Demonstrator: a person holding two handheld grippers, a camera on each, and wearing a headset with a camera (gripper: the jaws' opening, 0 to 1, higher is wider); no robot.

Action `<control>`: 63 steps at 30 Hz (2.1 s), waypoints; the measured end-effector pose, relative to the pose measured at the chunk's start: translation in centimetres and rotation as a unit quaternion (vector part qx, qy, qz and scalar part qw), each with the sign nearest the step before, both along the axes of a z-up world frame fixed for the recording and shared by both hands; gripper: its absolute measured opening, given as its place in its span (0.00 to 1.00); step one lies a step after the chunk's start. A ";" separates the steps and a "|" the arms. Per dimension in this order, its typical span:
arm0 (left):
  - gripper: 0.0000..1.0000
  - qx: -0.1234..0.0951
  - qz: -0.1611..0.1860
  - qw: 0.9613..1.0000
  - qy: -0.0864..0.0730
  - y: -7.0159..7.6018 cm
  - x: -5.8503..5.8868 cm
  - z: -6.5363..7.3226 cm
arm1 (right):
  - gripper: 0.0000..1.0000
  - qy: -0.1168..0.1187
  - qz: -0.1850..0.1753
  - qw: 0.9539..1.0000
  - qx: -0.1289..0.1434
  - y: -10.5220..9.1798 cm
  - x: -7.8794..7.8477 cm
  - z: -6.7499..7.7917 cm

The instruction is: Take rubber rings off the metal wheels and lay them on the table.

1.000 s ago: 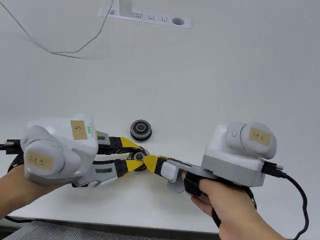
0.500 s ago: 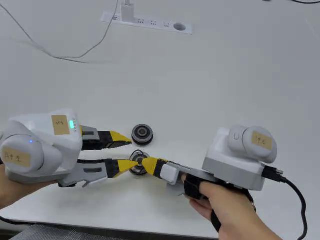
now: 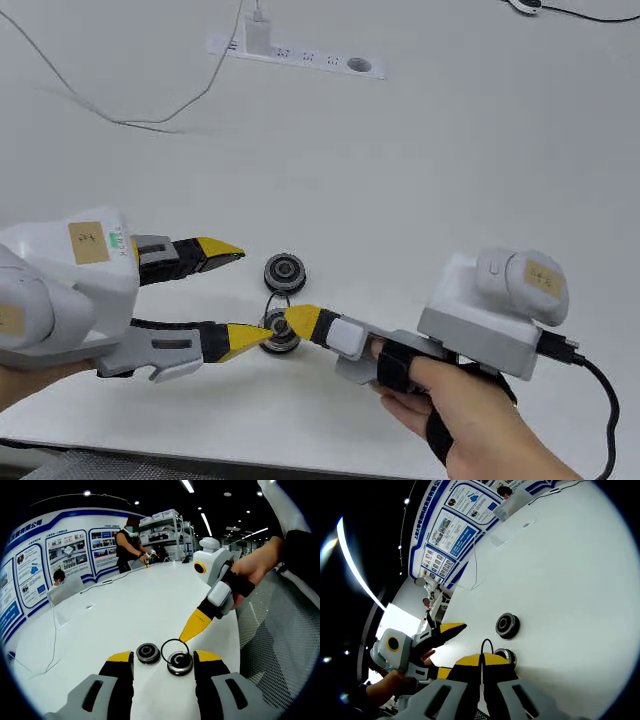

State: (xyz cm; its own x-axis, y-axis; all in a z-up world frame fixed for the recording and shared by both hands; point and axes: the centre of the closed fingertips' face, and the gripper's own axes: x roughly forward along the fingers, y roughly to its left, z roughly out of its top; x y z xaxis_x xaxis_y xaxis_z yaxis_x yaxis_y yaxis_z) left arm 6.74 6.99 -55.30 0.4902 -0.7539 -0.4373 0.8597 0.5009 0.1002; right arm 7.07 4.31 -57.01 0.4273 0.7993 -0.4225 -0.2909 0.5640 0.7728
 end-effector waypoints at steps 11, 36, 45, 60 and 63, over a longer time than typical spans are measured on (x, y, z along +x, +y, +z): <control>0.61 -0.008 0.011 1.000 -0.008 -0.1 0.2 0.8 | 0.01 0.002 -0.053 0.999 -0.009 -3.2 1.8 -0.5; 0.67 -0.006 0.024 1.000 -0.003 0.1 0.2 0.3 | 0.02 0.031 -0.133 0.985 -0.106 -10.2 2.4 -4.7; 0.65 -0.004 0.023 1.000 -0.004 -0.2 0.2 0.4 | 0.02 0.024 -0.135 0.982 -0.128 -10.9 2.4 -5.1; 0.64 0.004 0.016 1.000 0.000 -0.6 0.1 0.0 | 0.09 -0.009 -0.137 0.979 -0.148 -11.3 2.8 -4.0; 0.63 0.003 0.016 1.000 0.003 -0.6 0.1 -0.1 | 0.10 -0.012 -0.138 0.980 -0.140 -11.1 3.0 -3.7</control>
State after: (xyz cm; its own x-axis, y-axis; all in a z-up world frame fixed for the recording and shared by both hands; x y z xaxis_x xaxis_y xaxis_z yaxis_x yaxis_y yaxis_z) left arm 6.85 6.38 -55.43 0.5112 -0.7356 -0.4445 0.8439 0.5275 0.0976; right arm 10.04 -6.80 -60.75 0.6235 0.5056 -0.5963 -0.1133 0.8132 0.5709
